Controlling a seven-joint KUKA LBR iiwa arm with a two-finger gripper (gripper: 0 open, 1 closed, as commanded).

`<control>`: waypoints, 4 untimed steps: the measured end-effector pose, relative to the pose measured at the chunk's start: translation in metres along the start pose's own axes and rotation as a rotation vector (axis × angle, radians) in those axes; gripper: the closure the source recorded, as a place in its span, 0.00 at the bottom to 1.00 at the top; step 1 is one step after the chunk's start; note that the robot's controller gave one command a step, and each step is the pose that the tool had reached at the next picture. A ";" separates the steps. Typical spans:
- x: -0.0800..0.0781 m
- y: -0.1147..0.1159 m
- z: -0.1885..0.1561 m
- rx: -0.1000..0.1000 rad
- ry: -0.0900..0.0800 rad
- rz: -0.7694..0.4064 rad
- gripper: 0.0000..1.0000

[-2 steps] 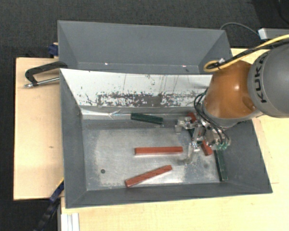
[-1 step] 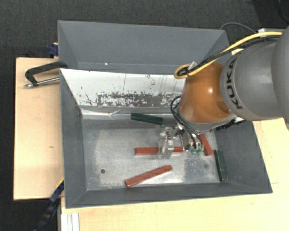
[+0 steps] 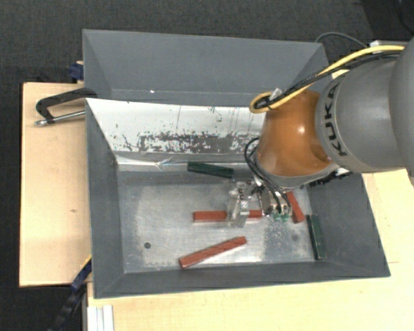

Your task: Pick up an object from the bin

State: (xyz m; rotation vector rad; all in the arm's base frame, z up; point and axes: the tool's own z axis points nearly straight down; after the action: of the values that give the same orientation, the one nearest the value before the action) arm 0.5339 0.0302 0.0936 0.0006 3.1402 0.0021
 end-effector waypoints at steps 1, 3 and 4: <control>0.008 0.007 -0.050 0.000 0.004 0.007 1.00; 0.010 0.034 -0.108 0.000 -0.003 0.096 0.00; 0.002 0.027 -0.076 -0.002 -0.012 0.079 0.00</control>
Offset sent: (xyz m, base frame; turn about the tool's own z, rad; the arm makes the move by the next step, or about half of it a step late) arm -0.0117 0.0331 0.1069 0.0980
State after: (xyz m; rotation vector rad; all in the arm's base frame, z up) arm 0.5320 0.0576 0.1702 0.1246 3.1257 0.0057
